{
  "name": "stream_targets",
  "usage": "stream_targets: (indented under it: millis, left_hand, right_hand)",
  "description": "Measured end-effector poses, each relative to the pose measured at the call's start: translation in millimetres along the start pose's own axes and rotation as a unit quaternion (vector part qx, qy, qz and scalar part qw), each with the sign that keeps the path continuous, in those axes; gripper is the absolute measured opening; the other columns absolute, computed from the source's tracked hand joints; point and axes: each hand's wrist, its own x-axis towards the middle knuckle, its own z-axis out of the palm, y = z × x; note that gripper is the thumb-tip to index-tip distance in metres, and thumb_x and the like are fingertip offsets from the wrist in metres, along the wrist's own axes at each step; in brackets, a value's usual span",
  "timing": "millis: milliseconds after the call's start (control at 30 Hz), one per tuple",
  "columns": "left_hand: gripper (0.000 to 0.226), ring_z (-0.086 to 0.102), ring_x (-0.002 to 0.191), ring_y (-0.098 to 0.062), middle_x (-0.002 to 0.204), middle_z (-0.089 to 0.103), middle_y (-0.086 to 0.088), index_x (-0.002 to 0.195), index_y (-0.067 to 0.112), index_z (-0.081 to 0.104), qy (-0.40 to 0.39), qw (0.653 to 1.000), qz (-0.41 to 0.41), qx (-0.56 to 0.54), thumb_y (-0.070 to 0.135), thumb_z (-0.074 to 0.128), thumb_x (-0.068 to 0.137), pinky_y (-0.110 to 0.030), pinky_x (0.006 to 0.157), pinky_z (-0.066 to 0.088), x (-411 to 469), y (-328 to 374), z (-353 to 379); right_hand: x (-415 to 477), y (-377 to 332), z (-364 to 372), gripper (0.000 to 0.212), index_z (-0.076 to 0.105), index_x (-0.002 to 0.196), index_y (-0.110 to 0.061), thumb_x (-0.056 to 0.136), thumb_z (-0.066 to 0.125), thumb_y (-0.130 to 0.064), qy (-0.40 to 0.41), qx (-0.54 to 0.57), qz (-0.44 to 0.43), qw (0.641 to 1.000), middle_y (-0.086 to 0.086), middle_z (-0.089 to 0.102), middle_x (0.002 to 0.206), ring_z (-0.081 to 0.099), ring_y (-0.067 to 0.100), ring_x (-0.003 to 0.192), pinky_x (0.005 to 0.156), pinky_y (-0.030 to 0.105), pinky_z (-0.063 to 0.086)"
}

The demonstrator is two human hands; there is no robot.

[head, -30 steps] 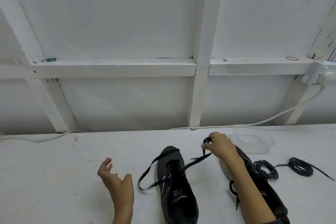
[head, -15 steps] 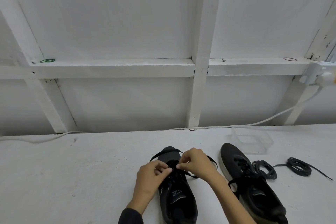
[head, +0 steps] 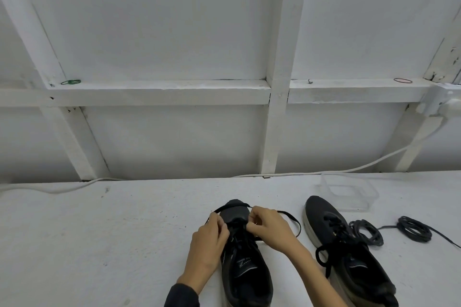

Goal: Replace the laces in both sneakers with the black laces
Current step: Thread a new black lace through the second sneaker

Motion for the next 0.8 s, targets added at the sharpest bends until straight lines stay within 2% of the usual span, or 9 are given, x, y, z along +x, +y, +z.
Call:
stream_targets:
  millis: [100, 133, 200, 300, 433, 533, 633, 800]
  left_hand:
    - [0.011, 0.062, 0.072, -0.003, 0.078, 0.064, 0.012, 0.089, 0.026, 0.049, 0.007, 0.997, -0.021, -0.074, 0.033, 0.053, 0.097, -0.018, 0.065, 0.049, -5.3, 0.5, -5.2]
    - [0.012, 0.062, 0.074, -0.001, 0.079, 0.065, 0.013, 0.087, 0.028, 0.05, 0.011, 0.995, -0.025, -0.095, 0.034, 0.057, 0.096, -0.015, 0.066, 0.049, -7.5, 0.8, -7.0]
    - [0.015, 0.063, 0.077, 0.001, 0.078, 0.066, 0.014, 0.081, 0.029, 0.055, 0.011, 0.992, -0.019, -0.126, 0.036, 0.064, 0.091, -0.016, 0.067, 0.05, -11.0, 1.2, -9.0]
    - [0.012, 0.063, 0.08, 0.001, 0.08, 0.067, 0.016, 0.077, 0.032, 0.063, 0.0, 0.991, -0.002, -0.137, 0.036, 0.071, 0.085, -0.02, 0.071, 0.053, -13.9, 3.8, -9.2]
    - [0.006, 0.062, 0.082, 0.003, 0.084, 0.067, 0.018, 0.08, 0.037, 0.068, -0.008, 0.993, 0.01, -0.113, 0.04, 0.073, 0.083, -0.02, 0.072, 0.053, -10.8, 4.0, -9.1]
    - [0.008, 0.062, 0.08, 0.004, 0.084, 0.067, 0.019, 0.079, 0.038, 0.069, -0.017, 0.995, 0.003, -0.098, 0.045, 0.072, 0.081, -0.019, 0.072, 0.052, -10.0, 4.7, -9.2]
    - [0.011, 0.061, 0.079, 0.004, 0.082, 0.068, 0.019, 0.075, 0.037, 0.065, -0.036, 0.994, -0.02, -0.097, 0.041, 0.071, 0.083, -0.017, 0.071, 0.05, -8.3, 5.2, -8.1]
    - [0.013, 0.061, 0.082, -0.005, 0.087, 0.066, 0.007, 0.079, 0.025, 0.06, -0.054, 0.989, -0.04, -0.128, 0.028, 0.062, 0.092, -0.016, 0.071, 0.045, -7.3, -3.8, -9.2]
  right_hand:
    - [-5.3, 5.9, -2.2, 0.006, 0.059, 0.082, -0.025, 0.086, 0.062, -0.028, -0.013, 0.085, -0.003, 0.996, -0.003, 0.067, 0.074, 0.058, 0.007, 0.068, 0.071, 0.033, 0.05]
    - [-8.3, 7.8, -4.5, 0.007, 0.06, 0.088, -0.02, 0.088, 0.064, -0.026, -0.02, 0.123, -0.005, 0.992, -0.001, 0.067, 0.073, 0.058, 0.007, 0.067, 0.073, 0.031, 0.05]
    - [-14.2, 10.3, -8.8, 0.017, 0.06, 0.095, -0.01, 0.091, 0.065, -0.025, -0.039, 0.172, 0.0, 0.984, -0.004, 0.064, 0.063, 0.056, 0.003, 0.06, 0.066, 0.018, 0.045]
    - [-17.9, 10.5, -8.6, 0.024, 0.065, 0.093, -0.005, 0.09, 0.068, -0.029, -0.05, 0.183, -0.001, 0.982, -0.006, 0.063, 0.06, 0.057, 0.002, 0.057, 0.059, 0.009, 0.041]
    - [-12.5, 10.4, -2.1, 0.019, 0.073, 0.083, -0.014, 0.083, 0.075, -0.034, -0.006, 0.153, -0.016, 0.988, 0.005, 0.072, 0.073, 0.06, 0.003, 0.058, 0.059, 0.012, 0.042]
    - [-10.8, 9.0, 0.1, 0.01, 0.073, 0.08, -0.024, 0.083, 0.072, -0.033, 0.0, 0.116, -0.022, 0.993, -0.005, 0.072, 0.075, 0.061, 0.0, 0.06, 0.06, 0.015, 0.044]
    - [-10.0, 8.3, 1.3, 0.007, 0.064, 0.075, -0.031, 0.082, 0.066, -0.03, -0.021, 0.103, -0.029, 0.994, -0.013, 0.066, 0.074, 0.06, 0.002, 0.065, 0.063, 0.024, 0.049]
    - [-9.3, 7.3, 5.4, 0.008, 0.054, 0.076, -0.014, 0.083, 0.056, -0.013, -0.022, 0.166, -0.012, 0.986, -0.002, 0.059, 0.068, 0.058, 0.011, 0.061, 0.063, 0.036, 0.055]
